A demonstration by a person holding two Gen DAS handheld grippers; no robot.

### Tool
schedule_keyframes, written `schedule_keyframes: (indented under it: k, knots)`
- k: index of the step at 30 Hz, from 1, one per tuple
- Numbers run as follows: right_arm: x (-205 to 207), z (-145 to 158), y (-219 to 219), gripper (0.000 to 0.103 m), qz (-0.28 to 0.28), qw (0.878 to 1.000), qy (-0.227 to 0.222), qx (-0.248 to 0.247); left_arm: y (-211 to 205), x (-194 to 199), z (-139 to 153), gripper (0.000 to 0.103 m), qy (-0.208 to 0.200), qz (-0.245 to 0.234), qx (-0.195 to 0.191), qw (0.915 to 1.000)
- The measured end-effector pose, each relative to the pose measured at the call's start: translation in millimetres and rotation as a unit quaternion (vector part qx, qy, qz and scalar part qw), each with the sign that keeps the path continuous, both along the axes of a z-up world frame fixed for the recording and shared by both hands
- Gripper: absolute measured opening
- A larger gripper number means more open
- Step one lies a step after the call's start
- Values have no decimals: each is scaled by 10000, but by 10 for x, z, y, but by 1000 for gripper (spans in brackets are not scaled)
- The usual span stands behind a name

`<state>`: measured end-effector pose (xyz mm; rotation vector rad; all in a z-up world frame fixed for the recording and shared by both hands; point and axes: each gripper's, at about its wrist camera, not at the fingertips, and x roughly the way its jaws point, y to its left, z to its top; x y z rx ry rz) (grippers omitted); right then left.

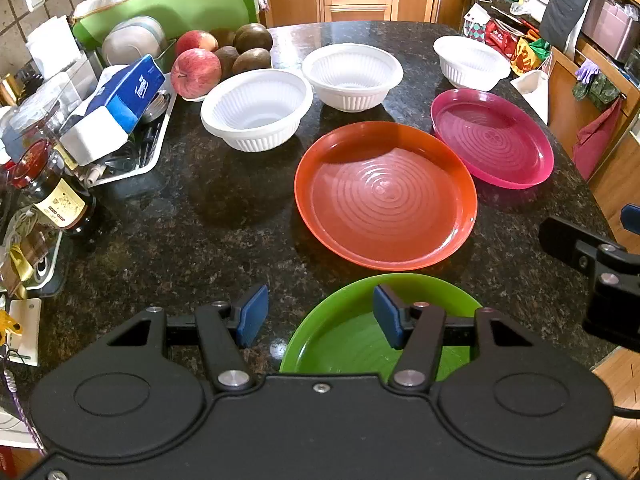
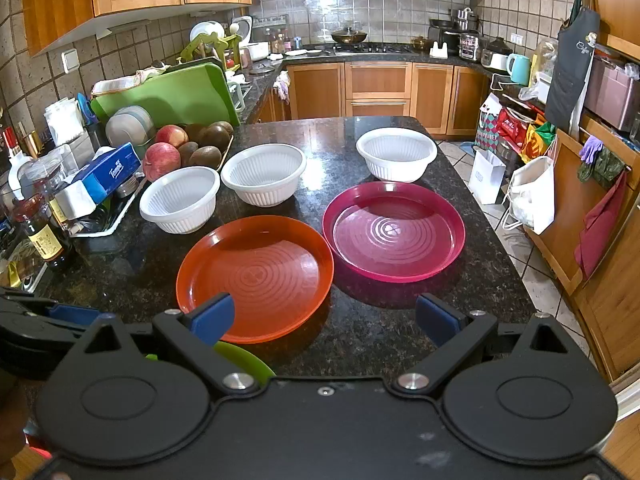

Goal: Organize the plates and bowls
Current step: 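Position the left gripper open around the green plate's rim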

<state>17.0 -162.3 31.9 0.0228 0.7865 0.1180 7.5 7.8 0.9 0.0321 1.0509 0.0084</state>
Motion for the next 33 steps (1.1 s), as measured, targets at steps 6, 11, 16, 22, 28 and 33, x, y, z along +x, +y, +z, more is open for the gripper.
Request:
schedule_keyframes:
  k: [6, 11, 16, 22, 28, 33]
  knots:
    - [1, -1, 2, 102, -1, 10000, -1, -3, 2, -1, -1, 62, 2, -4, 5, 10000]
    - [3, 3, 8, 102, 0, 10000, 11, -16, 4, 1, -3, 62, 8, 0, -7, 10000]
    - [24, 0, 27, 102, 22, 10000, 59, -64, 11, 5, -9, 62, 21, 13, -25, 10000]
    - [46, -6, 33, 102, 23, 9999, 101, -93, 16, 23, -24, 62, 46, 16, -37, 10000]
    - [54, -3, 14, 102, -16, 9999, 101, -127, 23, 35, -19, 62, 44, 13, -53, 10000]
    - [23, 45, -15, 102, -67, 9999, -138, -75, 73, 35, -8, 62, 31, 96, -143, 9998]
